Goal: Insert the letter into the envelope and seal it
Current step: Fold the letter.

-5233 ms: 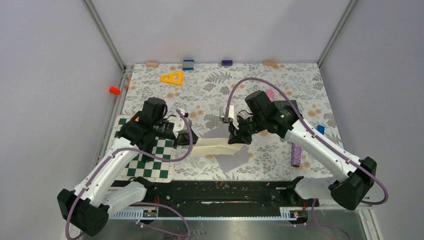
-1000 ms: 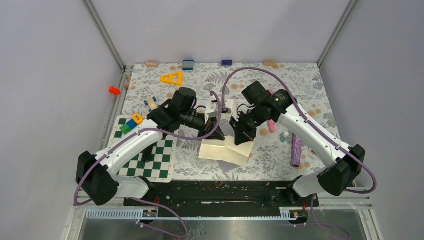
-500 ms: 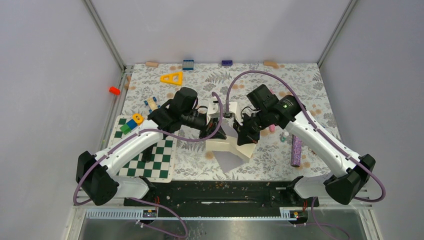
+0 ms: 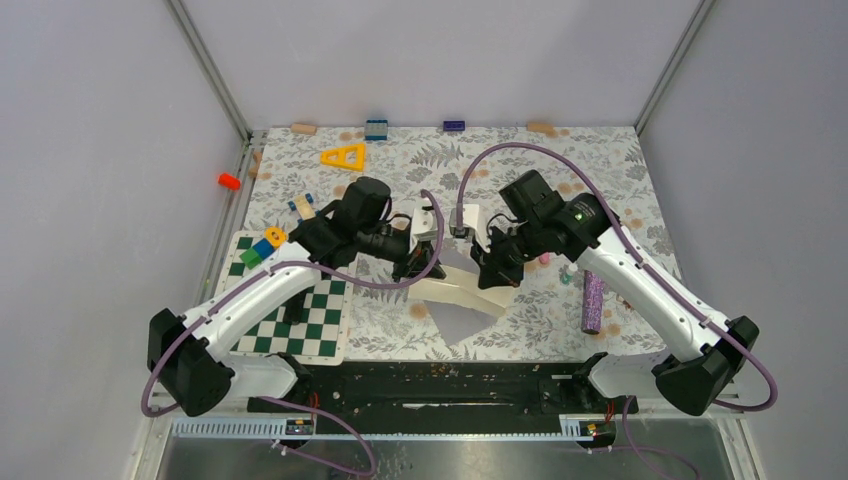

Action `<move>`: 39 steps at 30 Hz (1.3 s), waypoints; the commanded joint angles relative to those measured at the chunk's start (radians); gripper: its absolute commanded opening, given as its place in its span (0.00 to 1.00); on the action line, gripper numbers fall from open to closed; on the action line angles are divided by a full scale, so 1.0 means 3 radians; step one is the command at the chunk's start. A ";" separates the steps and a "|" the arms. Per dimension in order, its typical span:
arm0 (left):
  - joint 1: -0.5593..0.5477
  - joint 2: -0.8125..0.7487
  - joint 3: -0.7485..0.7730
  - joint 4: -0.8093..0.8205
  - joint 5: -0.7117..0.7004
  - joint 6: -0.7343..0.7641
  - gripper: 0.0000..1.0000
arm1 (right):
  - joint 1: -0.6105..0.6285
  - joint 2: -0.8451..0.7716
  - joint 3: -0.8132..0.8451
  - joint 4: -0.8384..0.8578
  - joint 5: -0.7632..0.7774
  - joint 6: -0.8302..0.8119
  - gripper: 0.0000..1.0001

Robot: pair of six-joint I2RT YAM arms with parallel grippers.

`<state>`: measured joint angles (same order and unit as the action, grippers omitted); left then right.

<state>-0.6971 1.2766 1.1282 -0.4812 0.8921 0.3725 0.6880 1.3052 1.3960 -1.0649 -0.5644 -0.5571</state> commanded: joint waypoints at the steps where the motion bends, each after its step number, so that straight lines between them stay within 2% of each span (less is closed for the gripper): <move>1: 0.0017 -0.0158 0.0101 -0.0036 -0.0086 0.0160 0.00 | -0.0029 -0.0047 -0.0009 -0.0071 0.0072 -0.0070 0.00; 2: 0.0020 -0.0169 0.0104 -0.0048 -0.0093 0.0173 0.00 | -0.0028 -0.0050 -0.0013 -0.0072 0.0086 -0.0074 0.00; 5: 0.0027 -0.0197 0.0101 -0.0080 -0.0118 0.0220 0.16 | -0.0046 -0.0051 -0.0021 -0.0072 0.0105 -0.0085 0.00; 7: 0.0034 -0.0221 0.0100 -0.0102 -0.0139 0.0256 0.18 | -0.0053 -0.0064 -0.0027 -0.0071 0.0114 -0.0093 0.00; 9: 0.0045 -0.0252 0.0097 -0.0118 -0.0173 0.0285 0.17 | -0.0063 -0.0068 -0.0034 -0.0071 0.0130 -0.0101 0.00; 11: 0.0057 -0.0281 0.0095 -0.0128 -0.0196 0.0305 0.01 | -0.0073 -0.0078 -0.0036 -0.0071 0.0135 -0.0110 0.00; 15: 0.0075 -0.0330 0.0062 -0.0129 -0.0196 0.0335 0.00 | -0.0083 -0.0098 -0.0036 -0.0076 0.0142 -0.0120 0.00; 17: 0.0074 -0.0338 0.0060 -0.0137 -0.0204 0.0343 0.24 | -0.0091 -0.0116 -0.0036 -0.0076 0.0138 -0.0122 0.00; 18: 0.0078 -0.0343 0.0055 -0.0139 -0.0208 0.0347 0.30 | -0.0092 -0.0126 -0.0035 -0.0076 0.0140 -0.0122 0.00; 19: 0.0079 -0.0344 0.0054 -0.0139 -0.0213 0.0350 0.32 | -0.0094 -0.0140 -0.0039 -0.0076 0.0142 -0.0130 0.00; 21: 0.0084 -0.0349 0.0054 -0.0137 -0.0227 0.0353 0.27 | -0.0105 -0.0163 -0.0047 -0.0077 0.0147 -0.0138 0.00; 23: 0.0089 -0.0349 0.0053 -0.0142 -0.0232 0.0358 0.03 | -0.0115 -0.0188 -0.0055 -0.0077 0.0141 -0.0149 0.00; 24: 0.0094 -0.0349 0.0050 -0.0140 -0.0236 0.0359 0.00 | -0.0122 -0.0199 -0.0060 -0.0076 0.0136 -0.0150 0.00; 27: 0.0104 -0.0344 0.0040 -0.0133 -0.0220 0.0359 0.00 | -0.0137 -0.0228 -0.0056 -0.0076 0.0120 -0.0155 0.00; 29: 0.0105 -0.0335 0.0040 -0.0129 -0.0213 0.0356 0.25 | -0.0149 -0.0248 -0.0052 -0.0080 0.0112 -0.0159 0.00; 31: 0.0110 -0.0333 0.0037 -0.0111 -0.0213 0.0344 0.37 | -0.0172 -0.0276 -0.0044 -0.0076 0.0083 -0.0163 0.00; 33: 0.0118 -0.0337 0.0030 -0.0088 -0.0211 0.0325 0.56 | -0.0212 -0.0302 -0.0034 -0.0076 0.0016 -0.0159 0.00; 35: 0.0132 -0.0338 0.0028 -0.0060 -0.0211 0.0301 0.59 | -0.0248 -0.0329 -0.0031 -0.0076 -0.0042 -0.0162 0.00; 39: 0.0168 -0.0331 0.0023 -0.0019 -0.0150 0.0253 0.57 | -0.0315 -0.0356 -0.0025 -0.0079 -0.0152 -0.0160 0.00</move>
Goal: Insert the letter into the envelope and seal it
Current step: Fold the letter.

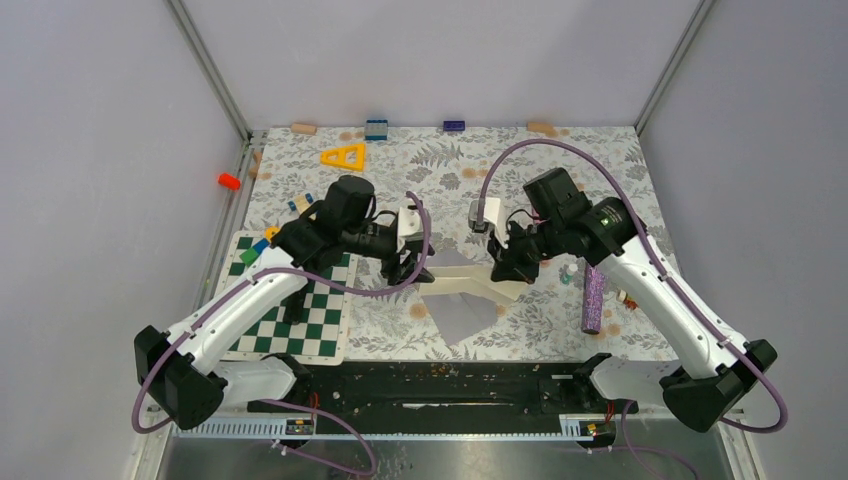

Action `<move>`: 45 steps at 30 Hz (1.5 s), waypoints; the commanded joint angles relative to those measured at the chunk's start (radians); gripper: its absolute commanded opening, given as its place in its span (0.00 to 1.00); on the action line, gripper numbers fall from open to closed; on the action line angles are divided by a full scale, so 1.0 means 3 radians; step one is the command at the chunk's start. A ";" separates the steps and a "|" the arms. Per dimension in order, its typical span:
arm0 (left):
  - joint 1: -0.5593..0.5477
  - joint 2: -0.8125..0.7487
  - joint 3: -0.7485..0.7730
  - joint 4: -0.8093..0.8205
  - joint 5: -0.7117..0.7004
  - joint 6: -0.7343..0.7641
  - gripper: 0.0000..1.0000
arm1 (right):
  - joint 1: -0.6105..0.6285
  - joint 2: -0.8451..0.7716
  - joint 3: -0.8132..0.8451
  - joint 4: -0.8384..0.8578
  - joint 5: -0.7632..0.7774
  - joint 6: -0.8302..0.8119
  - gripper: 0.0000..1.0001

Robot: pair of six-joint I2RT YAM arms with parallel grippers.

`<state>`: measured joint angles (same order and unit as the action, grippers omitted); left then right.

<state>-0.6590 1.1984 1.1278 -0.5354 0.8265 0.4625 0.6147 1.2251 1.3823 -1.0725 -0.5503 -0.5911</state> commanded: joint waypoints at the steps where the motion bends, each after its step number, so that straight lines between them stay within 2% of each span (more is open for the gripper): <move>1: 0.0047 -0.0068 0.0027 0.0171 0.0088 -0.0060 0.56 | -0.0083 -0.0091 0.0026 -0.0051 -0.0224 -0.0042 0.00; 5: 0.0059 -0.0063 0.0026 0.0260 0.0123 -0.0157 0.46 | -0.0091 -0.0045 0.0021 -0.0050 -0.0324 -0.0036 0.00; 10: 0.0059 -0.0018 0.0034 0.0348 0.0173 -0.0264 0.10 | -0.0093 0.0076 0.0010 -0.0053 -0.0393 -0.0030 0.02; 12: 0.0059 -0.0007 0.0034 0.0361 0.0176 -0.0286 0.00 | -0.0091 0.0102 0.0002 -0.0050 -0.0410 -0.0040 0.11; 15: 0.0059 -0.0004 0.0006 0.0363 0.0184 -0.0272 0.00 | -0.0095 0.0109 0.0023 -0.0043 -0.0372 -0.0090 0.37; 17: 0.0060 0.0005 -0.0028 0.0363 0.0210 -0.0259 0.00 | -0.0091 0.0108 0.0040 0.0013 -0.0349 -0.0108 0.48; 21: 0.0059 0.0068 -0.0065 0.0344 0.0320 -0.0250 0.00 | -0.0088 0.0083 0.0033 0.0306 -0.0322 0.0052 0.55; 30: 0.0055 0.0163 -0.0046 0.0302 0.0456 -0.0252 0.00 | -0.0041 0.0056 -0.0132 0.1051 -0.0288 0.0311 0.62; 33: 0.0055 0.0195 -0.0042 0.0302 0.0466 -0.0263 0.00 | 0.0048 0.0163 -0.0097 0.1052 -0.0284 0.0298 0.61; 35: 0.0054 0.0198 -0.0039 0.0302 0.0461 -0.0263 0.00 | 0.0102 0.0254 -0.0086 0.1033 -0.0273 0.0294 0.53; 38: 0.0054 0.0202 -0.0046 0.0301 0.0465 -0.0253 0.00 | 0.0121 0.0345 -0.0061 0.1001 -0.0291 0.0308 0.35; 41: 0.0054 0.0205 -0.0049 0.0290 0.0458 -0.0233 0.00 | 0.0121 0.0372 -0.0049 0.0920 -0.0312 0.0254 0.22; 45: 0.0054 0.0196 -0.0034 0.0250 0.0433 -0.0196 0.00 | 0.0121 0.0307 -0.0101 0.0855 -0.0309 0.0159 0.14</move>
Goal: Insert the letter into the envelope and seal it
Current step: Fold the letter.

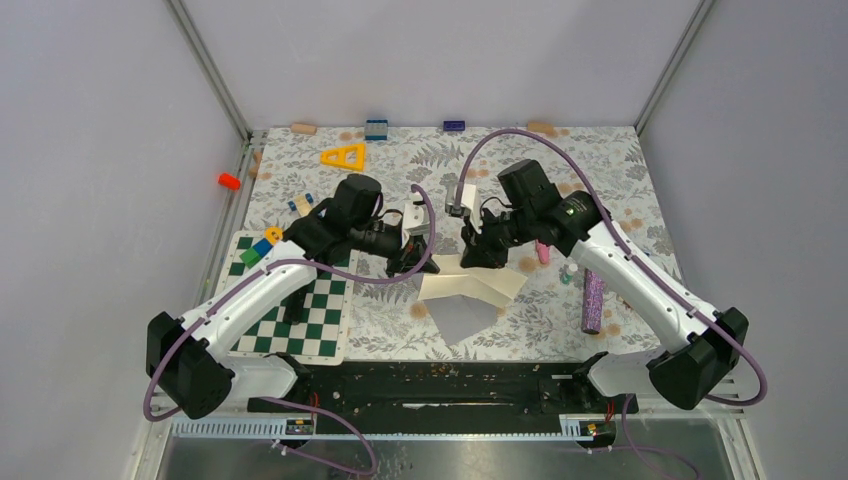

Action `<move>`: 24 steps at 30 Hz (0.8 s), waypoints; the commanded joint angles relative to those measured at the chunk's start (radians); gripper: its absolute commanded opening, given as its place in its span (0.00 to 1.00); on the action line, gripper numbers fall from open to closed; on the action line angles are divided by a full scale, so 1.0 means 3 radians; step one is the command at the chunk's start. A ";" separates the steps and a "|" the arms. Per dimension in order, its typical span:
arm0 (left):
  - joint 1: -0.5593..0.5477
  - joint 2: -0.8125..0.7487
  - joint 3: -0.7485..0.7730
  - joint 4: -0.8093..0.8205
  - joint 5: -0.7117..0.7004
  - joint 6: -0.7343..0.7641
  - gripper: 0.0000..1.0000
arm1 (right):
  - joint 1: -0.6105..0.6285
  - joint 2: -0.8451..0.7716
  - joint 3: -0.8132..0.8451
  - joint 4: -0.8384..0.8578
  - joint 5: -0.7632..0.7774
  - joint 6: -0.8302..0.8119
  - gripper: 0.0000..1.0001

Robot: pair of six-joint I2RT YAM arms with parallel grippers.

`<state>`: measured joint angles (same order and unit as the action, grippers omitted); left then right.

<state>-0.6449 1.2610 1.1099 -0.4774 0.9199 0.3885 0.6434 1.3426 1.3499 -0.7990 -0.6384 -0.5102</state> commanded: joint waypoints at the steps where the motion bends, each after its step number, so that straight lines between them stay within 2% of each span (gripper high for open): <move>1: 0.0007 -0.0016 0.0039 0.0037 0.0106 0.0066 0.00 | 0.0028 -0.0100 -0.0003 -0.0092 -0.0012 -0.0163 0.12; 6: 0.0007 -0.0052 0.0051 -0.0001 0.0007 0.0105 0.00 | 0.0029 -0.0210 -0.0071 -0.0278 -0.0011 -0.0379 0.06; 13: 0.0014 -0.0089 0.0092 -0.0026 -0.0173 0.0135 0.00 | 0.0026 -0.0272 -0.0113 -0.0528 -0.0103 -0.0531 0.03; 24: 0.0013 -0.0107 0.0198 -0.0224 -0.0253 0.0276 0.00 | 0.0026 -0.0264 -0.0103 -0.0721 -0.0067 -0.0630 0.17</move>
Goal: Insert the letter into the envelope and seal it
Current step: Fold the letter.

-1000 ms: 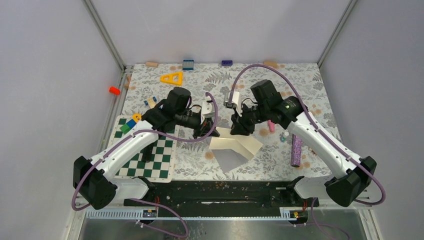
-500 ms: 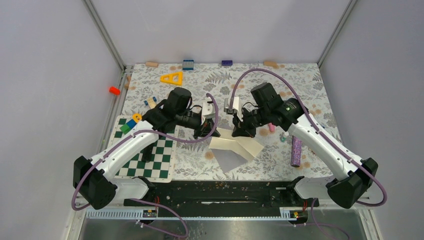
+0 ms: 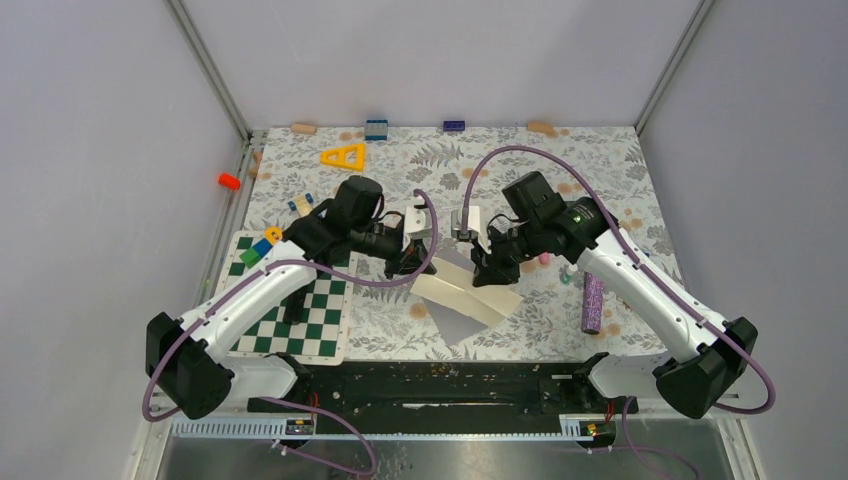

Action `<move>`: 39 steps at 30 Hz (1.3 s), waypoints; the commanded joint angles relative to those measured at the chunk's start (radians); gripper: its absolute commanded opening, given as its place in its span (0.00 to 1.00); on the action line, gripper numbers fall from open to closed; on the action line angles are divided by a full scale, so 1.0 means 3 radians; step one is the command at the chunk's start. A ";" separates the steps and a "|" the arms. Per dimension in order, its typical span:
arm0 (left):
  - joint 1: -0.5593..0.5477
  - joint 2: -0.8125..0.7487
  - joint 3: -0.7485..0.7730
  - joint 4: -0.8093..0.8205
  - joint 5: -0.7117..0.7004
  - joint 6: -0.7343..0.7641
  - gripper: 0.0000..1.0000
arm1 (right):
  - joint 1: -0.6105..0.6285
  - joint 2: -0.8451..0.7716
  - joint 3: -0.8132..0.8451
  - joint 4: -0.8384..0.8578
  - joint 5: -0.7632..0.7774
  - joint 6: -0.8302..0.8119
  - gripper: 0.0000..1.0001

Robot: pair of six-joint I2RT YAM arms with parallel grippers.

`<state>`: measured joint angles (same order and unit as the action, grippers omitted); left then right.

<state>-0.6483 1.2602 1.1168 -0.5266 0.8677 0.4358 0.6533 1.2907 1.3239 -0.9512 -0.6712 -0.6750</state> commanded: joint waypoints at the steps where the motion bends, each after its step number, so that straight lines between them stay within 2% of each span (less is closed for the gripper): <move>1: 0.0024 -0.0112 0.0178 -0.0071 -0.0084 0.0123 0.00 | -0.0007 -0.0094 -0.0019 -0.0214 0.0055 -0.0086 0.15; 5: 0.0024 -0.0134 0.0203 -0.0113 -0.0109 0.0171 0.00 | -0.0005 -0.0107 -0.0052 -0.0220 0.0086 -0.0101 0.05; 9: 0.0029 -0.0158 0.0228 -0.0149 -0.0145 0.0217 0.00 | -0.0005 -0.0131 -0.0108 -0.0214 0.0109 -0.0116 0.03; 11: 0.0034 -0.0167 0.0236 -0.0167 -0.0151 0.0235 0.00 | -0.0007 -0.0150 -0.0135 -0.0216 0.0123 -0.0127 0.07; 13: 0.0041 -0.0174 0.0244 -0.0182 -0.0151 0.0248 0.00 | -0.0008 -0.0165 -0.0151 -0.0214 0.0141 -0.0128 0.17; 14: 0.0039 -0.0176 0.0247 -0.0189 -0.0154 0.0254 0.00 | -0.0005 -0.0177 -0.0157 -0.0214 0.0156 -0.0132 0.17; 23: 0.0070 -0.0191 0.0280 -0.0238 -0.0174 0.0305 0.00 | -0.0016 -0.0225 -0.0235 -0.0214 0.0264 -0.0163 0.11; 28: 0.0094 -0.0205 0.0292 -0.0262 -0.0177 0.0325 0.00 | -0.0056 -0.0273 -0.0269 -0.0214 0.0289 -0.0181 0.16; 39: 0.0136 -0.0207 0.0337 -0.0290 -0.0173 0.0362 0.00 | -0.0150 -0.0363 -0.0413 -0.0214 0.0338 -0.0240 0.21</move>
<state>-0.6147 1.2293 1.1660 -0.6239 0.8219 0.5240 0.6228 1.2068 1.2106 -1.0050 -0.5838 -0.7254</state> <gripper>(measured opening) 0.006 0.197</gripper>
